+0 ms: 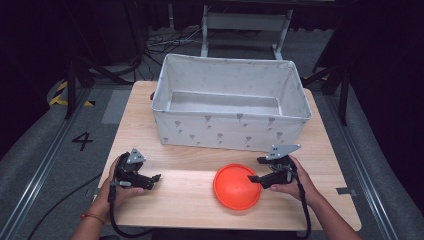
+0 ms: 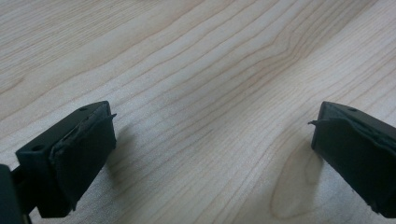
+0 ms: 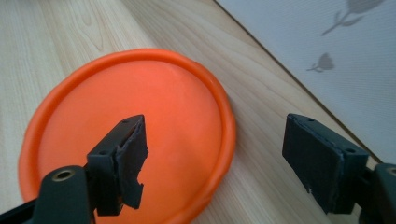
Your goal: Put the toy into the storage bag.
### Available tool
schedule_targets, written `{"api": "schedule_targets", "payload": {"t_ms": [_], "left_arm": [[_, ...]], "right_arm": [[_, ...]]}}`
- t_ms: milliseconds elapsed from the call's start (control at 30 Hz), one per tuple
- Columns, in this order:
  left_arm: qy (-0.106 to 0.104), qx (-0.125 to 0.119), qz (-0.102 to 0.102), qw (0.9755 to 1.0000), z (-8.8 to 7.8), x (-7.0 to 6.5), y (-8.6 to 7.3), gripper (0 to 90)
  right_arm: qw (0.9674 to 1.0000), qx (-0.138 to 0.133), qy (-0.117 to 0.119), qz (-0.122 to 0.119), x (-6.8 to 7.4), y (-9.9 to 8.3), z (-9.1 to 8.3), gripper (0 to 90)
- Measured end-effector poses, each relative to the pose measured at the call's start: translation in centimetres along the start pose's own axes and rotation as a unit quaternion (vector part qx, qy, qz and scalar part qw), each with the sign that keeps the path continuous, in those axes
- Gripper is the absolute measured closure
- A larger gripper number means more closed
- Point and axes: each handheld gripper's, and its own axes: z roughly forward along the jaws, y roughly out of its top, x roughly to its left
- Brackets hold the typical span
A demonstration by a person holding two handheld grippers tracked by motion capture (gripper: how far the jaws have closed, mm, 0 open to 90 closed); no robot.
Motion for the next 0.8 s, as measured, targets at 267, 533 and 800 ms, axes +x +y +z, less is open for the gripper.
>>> {"api": "schedule_targets", "payload": {"t_ms": [267,533,800], "left_arm": [[0.000,0.000,0.000,1.0000,0.0,0.0,0.0,0.2],[-0.001,-0.001,0.000,1.0000,0.0,0.0,0.0,0.1],[-0.001,-0.001,-0.001,1.0000,0.0,0.0,0.0,0.1]], "right_arm": [[0.9992,0.032,0.012,0.020,-0.3,-0.9,2.7,18.8],[0.9991,0.040,0.009,0.012,0.0,-1.6,3.5,15.8],[0.9992,0.037,0.007,-0.012,1.6,-1.8,3.5,23.4]]}}
